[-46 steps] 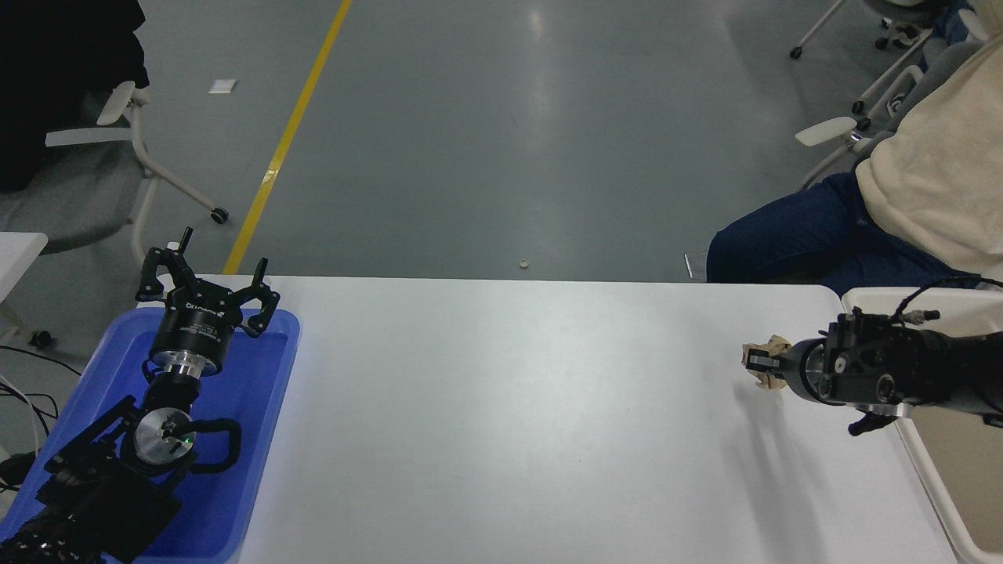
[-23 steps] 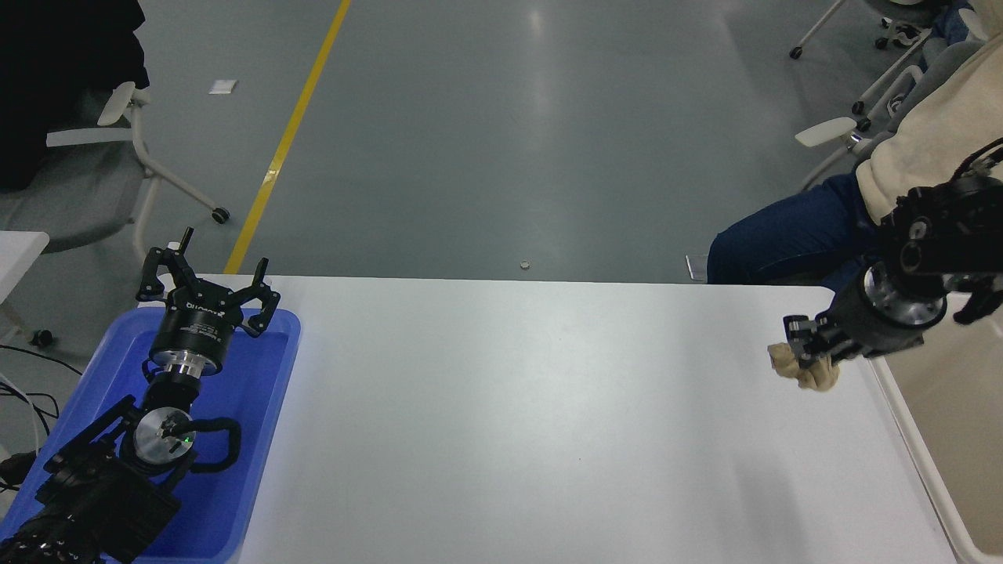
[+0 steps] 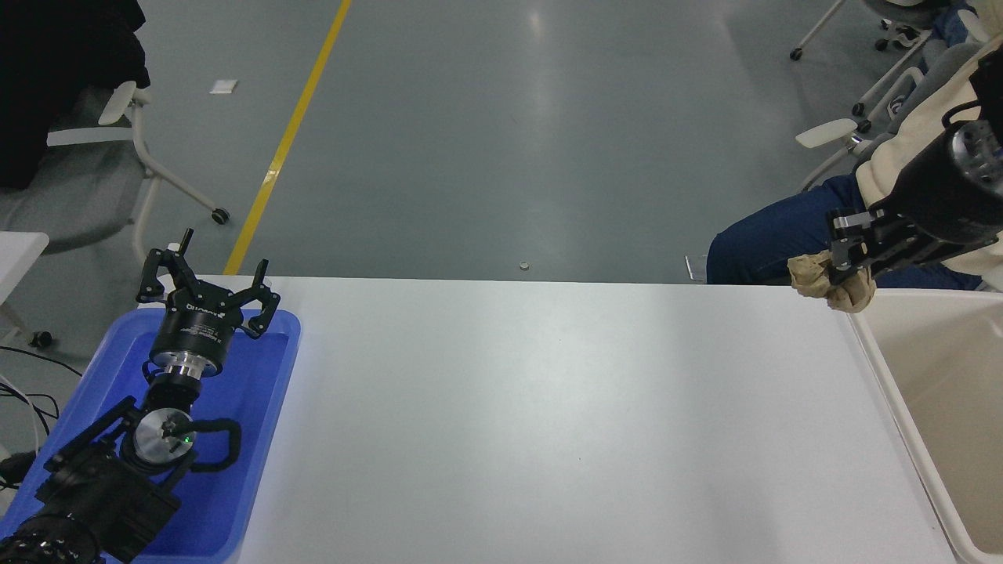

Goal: Pick up paper ball place in dustbin

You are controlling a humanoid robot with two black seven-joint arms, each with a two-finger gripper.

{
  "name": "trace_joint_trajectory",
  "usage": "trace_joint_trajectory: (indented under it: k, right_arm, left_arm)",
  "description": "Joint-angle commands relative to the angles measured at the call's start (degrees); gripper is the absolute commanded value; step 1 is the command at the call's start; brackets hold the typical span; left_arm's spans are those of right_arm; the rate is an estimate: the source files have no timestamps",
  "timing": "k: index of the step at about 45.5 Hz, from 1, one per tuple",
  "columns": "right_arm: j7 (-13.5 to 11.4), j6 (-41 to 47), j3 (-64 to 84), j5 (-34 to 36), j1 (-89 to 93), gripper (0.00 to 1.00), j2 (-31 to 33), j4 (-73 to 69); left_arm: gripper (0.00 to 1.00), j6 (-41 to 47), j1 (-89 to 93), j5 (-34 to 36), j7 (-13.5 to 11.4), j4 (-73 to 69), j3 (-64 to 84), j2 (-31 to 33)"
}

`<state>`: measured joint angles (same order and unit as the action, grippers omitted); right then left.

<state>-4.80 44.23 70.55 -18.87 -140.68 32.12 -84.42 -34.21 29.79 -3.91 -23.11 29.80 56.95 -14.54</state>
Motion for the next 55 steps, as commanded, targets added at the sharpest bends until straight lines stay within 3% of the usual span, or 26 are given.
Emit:
trace_joint_trajectory:
  k: [1,20,30,37,50,55]
  right_arm:
    - [-0.04,0.77,2.39,-0.20,-3.64,0.00,0.49,-1.09]
    - [0.40,0.77,19.88,0.77,-9.44,0.00,3.56,-0.57]
    - [0.32,0.77,26.48,-0.37,-10.14,0.00,9.09,1.45]
    - [0.14,0.77,27.71,-3.71,-10.23,0.00,15.77,3.30]
    - [0.05,0.77,27.72,-5.03,-4.53,0.00,21.22,10.15]
    - [0.14,-4.84,22.10,-4.95,4.52,0.00,23.77,13.14]
  left_arm:
    - [1.00,-0.07,0.00,-0.04,0.00,0.00,0.00,0.04]
    - [1.00,0.02,0.00,-0.04,0.00,0.00,0.00,-0.05]
    - [1.00,0.02,0.00,0.04,0.00,0.00,-0.09,-0.05]
    - [1.00,0.02,0.00,0.04,0.00,0.00,-0.09,-0.05]
    - [1.00,0.02,0.00,0.04,-0.09,0.00,0.00,-0.05]
    - [1.00,0.02,0.00,0.04,0.00,0.00,0.00,0.04]
